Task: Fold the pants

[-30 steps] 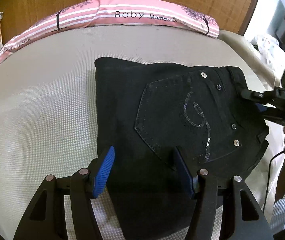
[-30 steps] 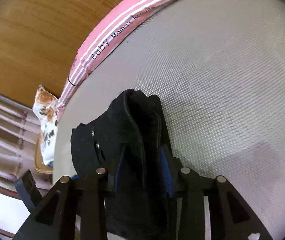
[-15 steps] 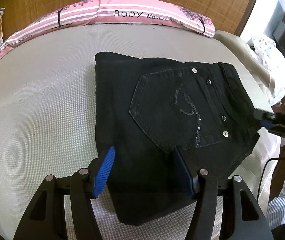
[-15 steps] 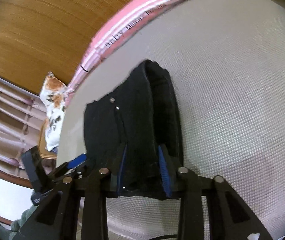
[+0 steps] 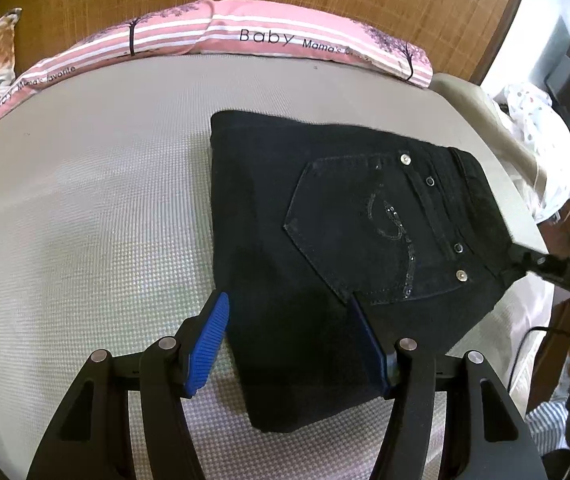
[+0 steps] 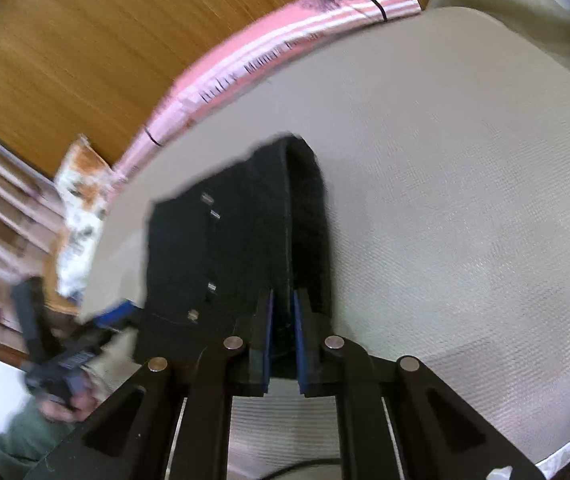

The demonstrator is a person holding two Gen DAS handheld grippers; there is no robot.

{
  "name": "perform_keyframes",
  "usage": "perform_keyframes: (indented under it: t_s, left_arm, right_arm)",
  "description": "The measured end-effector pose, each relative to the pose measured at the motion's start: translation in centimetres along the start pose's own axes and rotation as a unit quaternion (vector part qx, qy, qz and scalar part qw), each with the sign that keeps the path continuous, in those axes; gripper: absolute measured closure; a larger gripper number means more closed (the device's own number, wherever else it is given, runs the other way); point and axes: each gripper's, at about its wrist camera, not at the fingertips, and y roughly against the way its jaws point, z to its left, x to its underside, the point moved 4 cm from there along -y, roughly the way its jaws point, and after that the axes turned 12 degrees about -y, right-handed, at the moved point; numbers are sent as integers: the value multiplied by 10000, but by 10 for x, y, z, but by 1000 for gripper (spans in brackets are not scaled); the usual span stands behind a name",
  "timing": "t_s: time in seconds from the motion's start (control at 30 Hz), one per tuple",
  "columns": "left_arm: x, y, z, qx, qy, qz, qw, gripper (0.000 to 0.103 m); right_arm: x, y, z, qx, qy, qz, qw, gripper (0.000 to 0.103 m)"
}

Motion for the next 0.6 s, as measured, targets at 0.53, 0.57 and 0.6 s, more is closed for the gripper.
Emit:
perform_keyframes:
  t_s: [0.53, 0.57, 0.6]
  left_arm:
    - [12, -22, -2, -296, -101, 333, 9990, 36]
    - [12, -22, -2, -324, -118, 331, 9989, 36]
    - [12, -21, -3, -368, -148, 326, 9987, 36]
  right_arm:
    - [2, -12, -10, 176, -145, 58, 9997, 90]
    - [2, -12, -10, 197, -157, 59, 9997, 87]
    - [1, -12, -9, 222, -166, 57, 9996, 81]
